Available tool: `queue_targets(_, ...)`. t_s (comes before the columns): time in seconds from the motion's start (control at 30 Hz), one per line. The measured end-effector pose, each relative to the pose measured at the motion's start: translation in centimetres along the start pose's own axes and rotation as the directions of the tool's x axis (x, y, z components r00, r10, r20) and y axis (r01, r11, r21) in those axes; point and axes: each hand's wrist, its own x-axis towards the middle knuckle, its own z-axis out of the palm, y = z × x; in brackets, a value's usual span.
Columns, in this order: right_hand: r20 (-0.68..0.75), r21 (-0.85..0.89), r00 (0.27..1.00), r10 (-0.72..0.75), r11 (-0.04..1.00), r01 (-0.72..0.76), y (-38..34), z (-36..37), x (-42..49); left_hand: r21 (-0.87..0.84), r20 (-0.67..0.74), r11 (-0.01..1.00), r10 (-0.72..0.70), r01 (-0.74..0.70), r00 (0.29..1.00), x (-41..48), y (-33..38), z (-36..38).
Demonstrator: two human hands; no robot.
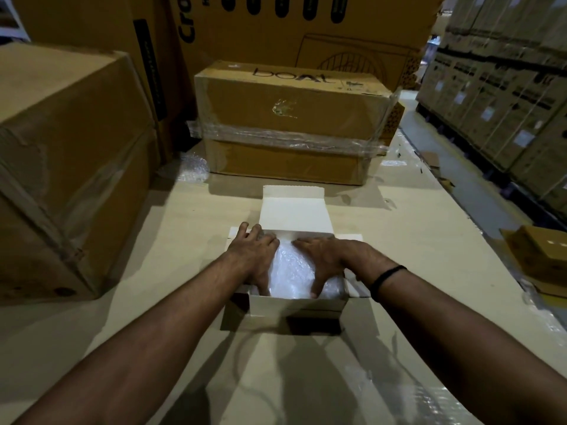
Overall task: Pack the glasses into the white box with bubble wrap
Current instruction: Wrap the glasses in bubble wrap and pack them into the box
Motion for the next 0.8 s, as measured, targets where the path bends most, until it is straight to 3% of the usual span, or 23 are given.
queue_targets(0.17,-0.123,0.169,0.992,0.003,0.985,0.018,0.6,-0.4,-1.8,-0.106,0.083,0.994,0.003,0.006,0.997,-0.4,-0.6,-0.1)
queue_targets(0.3,-0.173,-0.057,0.984,0.033,0.997,-0.044,-0.7,1.4,-1.9,-0.293,0.034,0.956,-0.01,0.02,0.999,-0.7,-1.4,-0.6)
queue_targets(0.47,-0.251,-0.14,0.966,0.064,0.985,-0.101,-1.6,3.0,-1.2,-0.092,-0.022,0.994,-0.066,0.064,0.998,-0.4,0.0,0.3)
queue_targets(0.57,-0.211,-0.114,0.976,0.054,0.99,-0.08,-0.9,2.2,-2.3,-0.09,-0.026,0.995,-0.055,0.053,0.998,-0.5,-0.3,0.6)
queue_targets(0.67,-0.178,-0.05,0.98,0.084,0.994,-0.094,1.3,1.0,-4.1,-0.287,-0.075,0.958,-0.027,0.004,0.997,-1.4,-2.2,0.5)
queue_targets(0.73,-0.121,-0.122,0.986,0.115,0.984,-0.129,2.3,0.7,-4.9,-0.359,-0.066,0.933,-0.009,-0.015,0.998,-2.0,-3.5,0.1)
queue_targets(0.8,-0.057,-0.217,0.988,0.143,0.964,-0.152,2.4,0.9,-4.9,-0.279,0.034,0.96,0.01,0.0,0.999,-2.1,-3.6,-0.6)
